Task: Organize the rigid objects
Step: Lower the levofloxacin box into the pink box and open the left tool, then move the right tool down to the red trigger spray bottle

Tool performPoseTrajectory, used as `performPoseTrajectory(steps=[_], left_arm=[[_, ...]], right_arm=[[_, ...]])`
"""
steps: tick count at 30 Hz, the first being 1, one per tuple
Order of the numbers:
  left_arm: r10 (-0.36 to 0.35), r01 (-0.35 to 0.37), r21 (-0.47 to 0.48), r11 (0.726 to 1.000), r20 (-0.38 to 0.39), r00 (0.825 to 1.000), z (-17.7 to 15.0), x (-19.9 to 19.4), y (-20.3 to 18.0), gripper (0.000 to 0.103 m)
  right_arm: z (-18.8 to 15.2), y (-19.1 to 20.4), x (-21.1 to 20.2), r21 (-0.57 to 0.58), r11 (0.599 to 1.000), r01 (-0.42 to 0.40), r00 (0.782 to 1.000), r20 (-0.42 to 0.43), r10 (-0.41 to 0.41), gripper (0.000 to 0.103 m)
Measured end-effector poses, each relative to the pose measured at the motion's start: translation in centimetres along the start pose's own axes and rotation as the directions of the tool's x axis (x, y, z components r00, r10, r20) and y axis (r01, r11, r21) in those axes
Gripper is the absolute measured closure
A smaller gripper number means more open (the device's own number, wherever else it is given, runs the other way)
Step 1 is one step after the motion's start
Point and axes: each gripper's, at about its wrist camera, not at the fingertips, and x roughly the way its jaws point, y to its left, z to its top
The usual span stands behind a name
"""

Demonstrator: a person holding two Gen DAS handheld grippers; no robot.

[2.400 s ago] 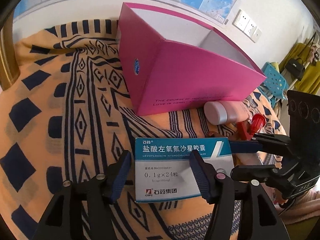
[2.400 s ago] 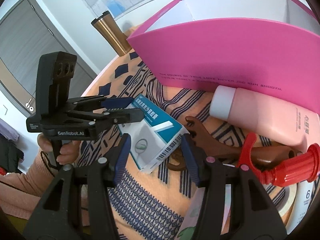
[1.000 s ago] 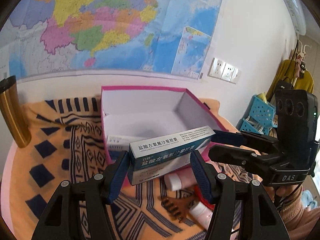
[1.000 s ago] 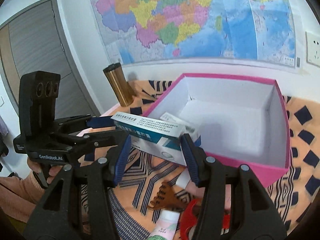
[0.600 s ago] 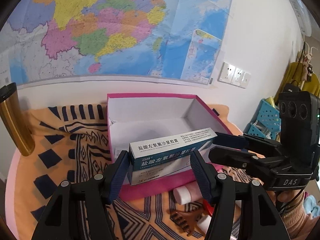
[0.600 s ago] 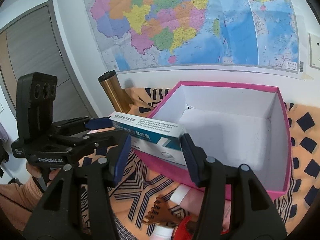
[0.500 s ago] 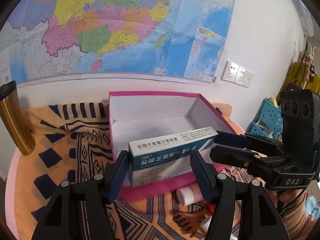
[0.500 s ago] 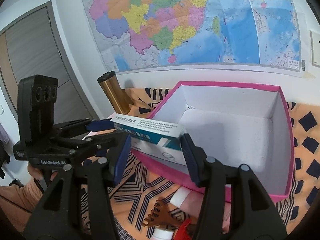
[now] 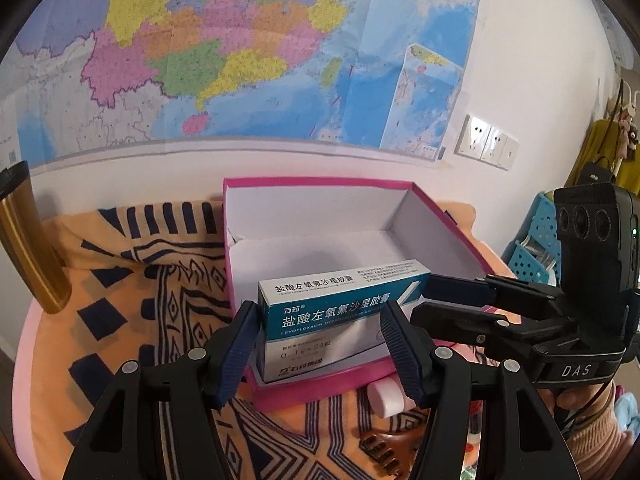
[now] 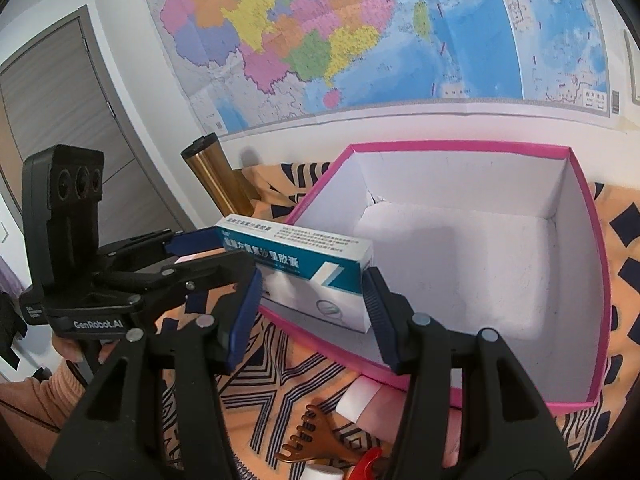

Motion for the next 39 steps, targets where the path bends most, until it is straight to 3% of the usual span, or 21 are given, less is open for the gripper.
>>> performPoseTrajectory(steps=[9,13,19,26,34,39], left_arm=[[0.047,-0.047,0.006,0.999,-0.031,0.998,-0.8,1.1,0.3,0.040],[0.092,-0.092,0.022,0.996,-0.017,0.996,-1.2,0.9,-0.1,0.040],[0.102,-0.103,0.034,0.994,0.021,0.995,-1.9,-0.4,-1.1,0.040],[-0.035,0.031,0.071,0.997,0.050,0.998,-4.1,-2.7,-3.9,0.038],[-0.141,0.144,0.087,0.986,-0.043,0.989,-7.6,-1.6,-7.0,0.038],[-0.155,0.164,0.073,0.984,-0.119,0.981,-9.7,0.1,-8.1,0.038]], right_arm=[[-0.3,-0.5,1.4,0.015,1.000,-0.006,0.998,-0.058,0.006,0.048],[-0.4,-1.0,1.8,0.030,1.000,-0.004,0.998,-0.066,0.006,0.048],[-0.6,-1.7,0.8,0.044,0.999,-0.001,0.999,-0.043,0.003,0.048],[-2.8,-1.4,-4.3,0.017,1.000,-0.003,1.000,0.030,0.003,0.048],[-7.1,-3.3,-8.2,0.072,0.994,0.080,0.996,0.026,-0.082,0.047],[-10.1,-5.1,-8.6,0.117,0.983,0.141,0.990,-0.022,-0.139,0.047]])
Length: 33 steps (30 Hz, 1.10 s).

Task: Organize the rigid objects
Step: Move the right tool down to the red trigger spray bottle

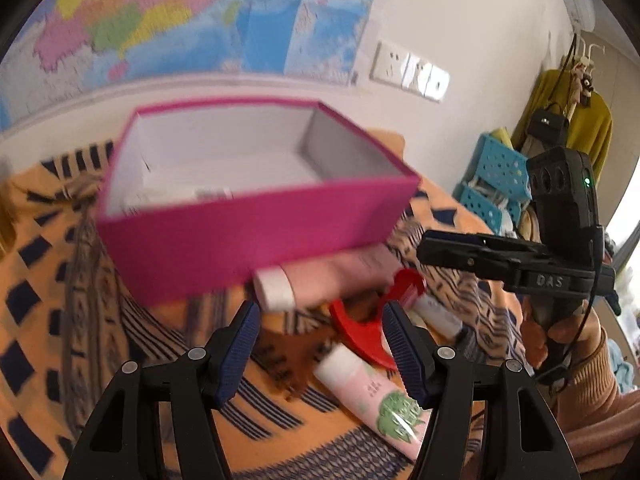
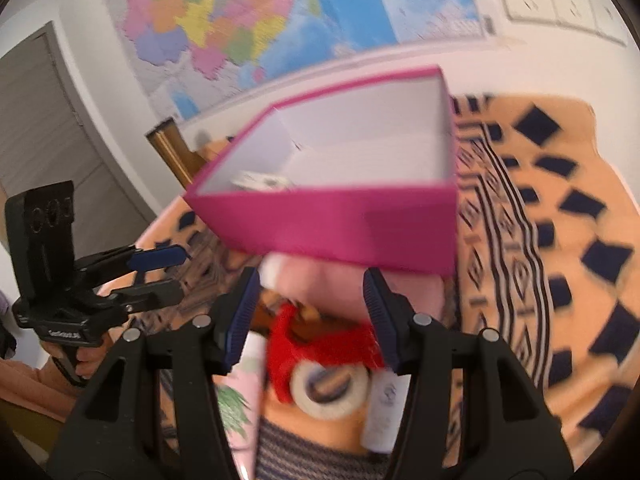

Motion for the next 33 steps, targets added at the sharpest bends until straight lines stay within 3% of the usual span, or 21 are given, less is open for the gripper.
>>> performPoseTrajectory(steps=[8,20,30,33], left_arm=[[-0.018,0.020,0.019,1.000,-0.075,0.997,-1.8,1.9,-1.3,0.038],[-0.022,0.026,0.034,0.999,-0.133,0.991,-2.6,3.7,-1.5,0.039],[-0.044,0.048,0.026,0.999,-0.139,0.989,-1.8,4.9,-1.9,0.039],[-0.049,0.055,0.035,0.998,-0.150,0.987,-1.5,5.5,-2.2,0.044]], right_arm=[[-2.5,-2.0,-0.5,0.059,0.997,0.046,0.999,-0.029,-0.045,0.047],[-5.7,-0.1,-0.5,0.045,0.999,0.005,0.996,-0.092,-0.001,0.047],[-4.0,-1.2,-0.1,0.055,0.997,0.057,0.998,-0.033,-0.055,0.048],[-3.5,-1.1,0.8,0.031,0.997,0.068,0.997,-0.043,-0.067,0.058]])
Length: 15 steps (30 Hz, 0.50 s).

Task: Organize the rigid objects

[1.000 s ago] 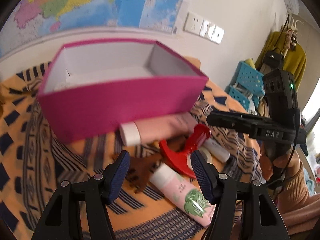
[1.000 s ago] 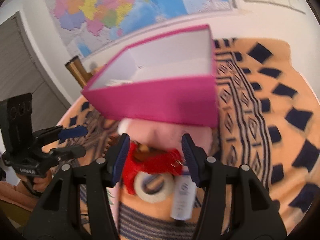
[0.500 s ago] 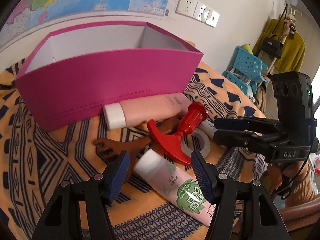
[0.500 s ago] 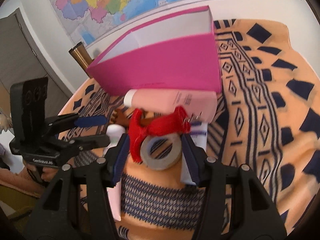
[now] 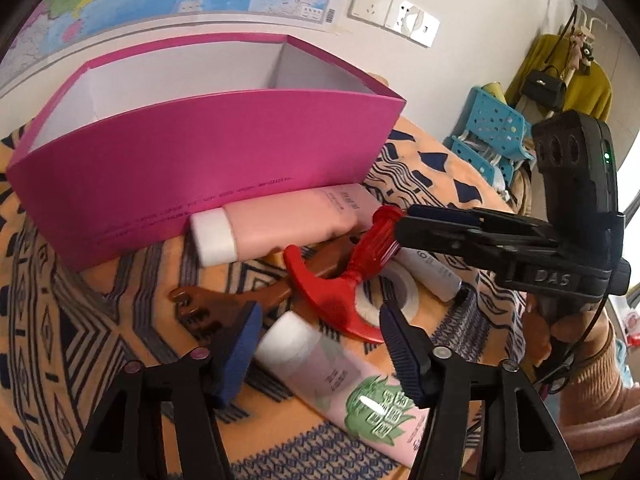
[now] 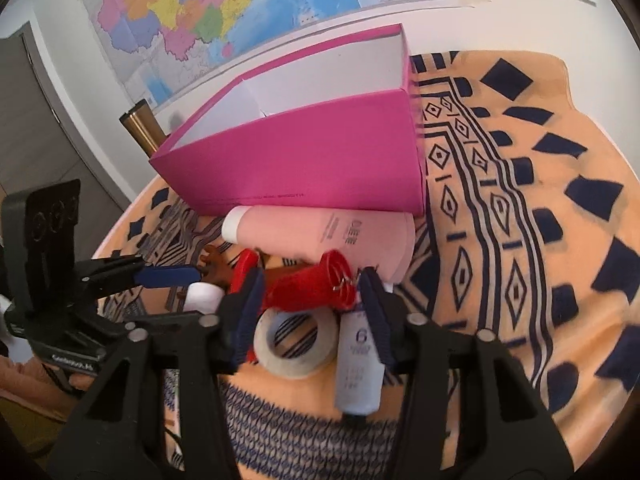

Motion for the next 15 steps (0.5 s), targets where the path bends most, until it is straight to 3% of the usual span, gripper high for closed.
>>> performPoseTrajectory(steps=[4,12,15], left_arm=[[0.009,-0.009,0.021,1.000,-0.018,1.000,0.4,0.7,-0.4,0.046],[-0.011,0.013,0.025,1.000,-0.060,0.998,0.7,1.7,-0.3,0.046],[-0.023,0.025,0.027,0.999,-0.061,0.998,0.7,1.5,-0.3,0.046]], right_arm=[[0.3,0.1,0.7,-0.019,1.000,0.015,1.000,-0.012,-0.016,0.066],[0.4,-0.2,0.8,-0.027,0.999,0.026,1.000,-0.012,-0.027,0.094],[0.5,-0.7,0.4,-0.003,1.000,0.027,1.000,-0.001,-0.027,0.095]])
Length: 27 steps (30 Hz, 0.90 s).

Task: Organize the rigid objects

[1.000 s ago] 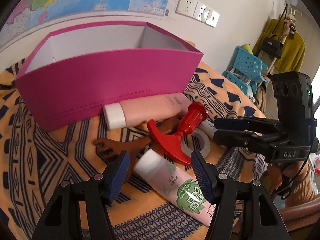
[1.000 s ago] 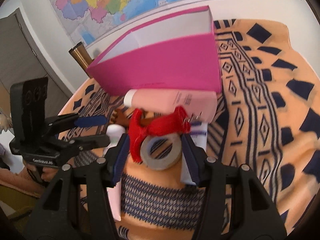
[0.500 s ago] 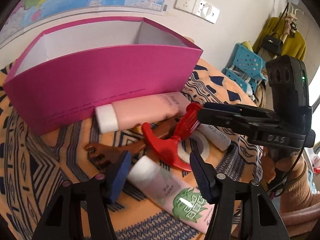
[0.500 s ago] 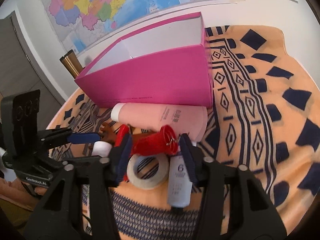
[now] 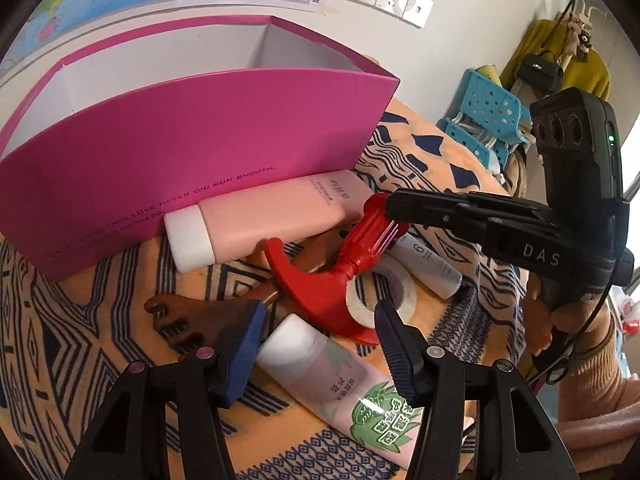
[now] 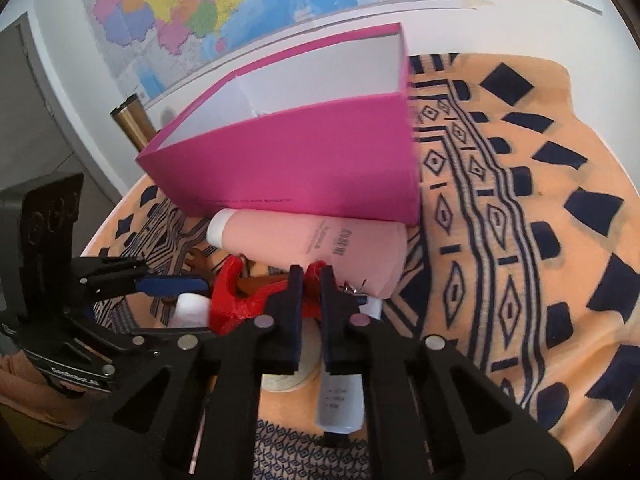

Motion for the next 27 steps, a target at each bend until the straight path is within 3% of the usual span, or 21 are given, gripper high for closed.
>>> performPoseTrajectory(steps=[7,16,27], left_arm=[[-0.024,0.025,0.057,0.998,-0.030,0.999,0.7,1.0,-1.2,0.046],[-0.065,0.067,0.024,0.997,-0.082,0.994,1.3,2.3,-0.8,0.055],[-0.052,0.052,0.032,0.998,-0.005,0.999,2.0,-0.4,-1.3,0.055]], right_arm=[[-0.1,-1.6,-0.8,0.090,0.994,-0.055,0.998,0.026,0.053,0.096],[-0.4,-2.1,-1.0,0.131,0.989,-0.072,0.997,0.026,0.069,0.094],[0.3,-1.4,-2.0,0.104,0.992,-0.065,0.997,0.056,0.060,0.091]])
